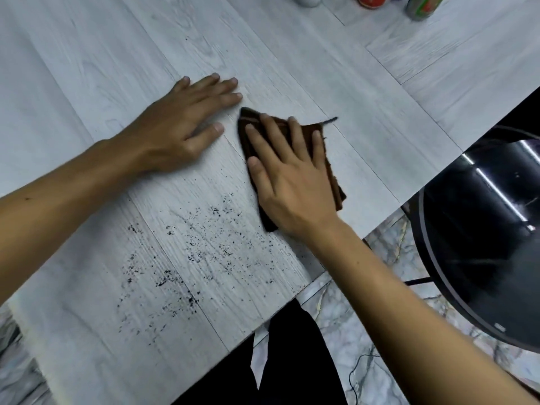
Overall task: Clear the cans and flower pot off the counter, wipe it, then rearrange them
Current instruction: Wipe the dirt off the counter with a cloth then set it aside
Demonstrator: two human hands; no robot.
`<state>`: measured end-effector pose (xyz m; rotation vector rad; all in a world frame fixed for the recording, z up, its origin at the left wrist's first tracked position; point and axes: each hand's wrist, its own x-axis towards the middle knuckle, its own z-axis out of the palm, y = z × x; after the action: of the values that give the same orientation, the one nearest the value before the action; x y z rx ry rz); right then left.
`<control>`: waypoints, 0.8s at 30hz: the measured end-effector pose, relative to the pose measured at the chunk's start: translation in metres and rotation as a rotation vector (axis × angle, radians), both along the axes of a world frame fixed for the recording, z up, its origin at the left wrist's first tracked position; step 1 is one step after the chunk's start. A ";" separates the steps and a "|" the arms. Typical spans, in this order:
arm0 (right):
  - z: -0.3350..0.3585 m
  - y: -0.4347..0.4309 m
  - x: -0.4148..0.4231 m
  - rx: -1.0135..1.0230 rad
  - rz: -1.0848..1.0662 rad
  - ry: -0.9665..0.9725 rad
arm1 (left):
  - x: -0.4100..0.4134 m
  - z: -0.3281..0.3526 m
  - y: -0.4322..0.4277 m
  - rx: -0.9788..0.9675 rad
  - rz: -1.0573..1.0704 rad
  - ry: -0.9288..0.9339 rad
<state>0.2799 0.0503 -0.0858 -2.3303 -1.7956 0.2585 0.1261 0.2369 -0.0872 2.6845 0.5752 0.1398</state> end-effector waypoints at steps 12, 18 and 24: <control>-0.003 -0.080 -0.030 0.000 0.008 -0.011 | -0.017 0.001 -0.007 -0.010 0.029 -0.006; -0.004 -0.096 0.003 0.016 -0.288 0.011 | -0.025 0.000 -0.008 0.000 0.026 -0.016; -0.005 -0.066 0.031 -0.009 -0.396 0.028 | -0.038 -0.002 -0.005 0.020 0.027 -0.011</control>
<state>0.3106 -0.0153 -0.0908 -2.6050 -1.2815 0.2362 0.0886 0.2318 -0.0896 2.6945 0.6104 0.1693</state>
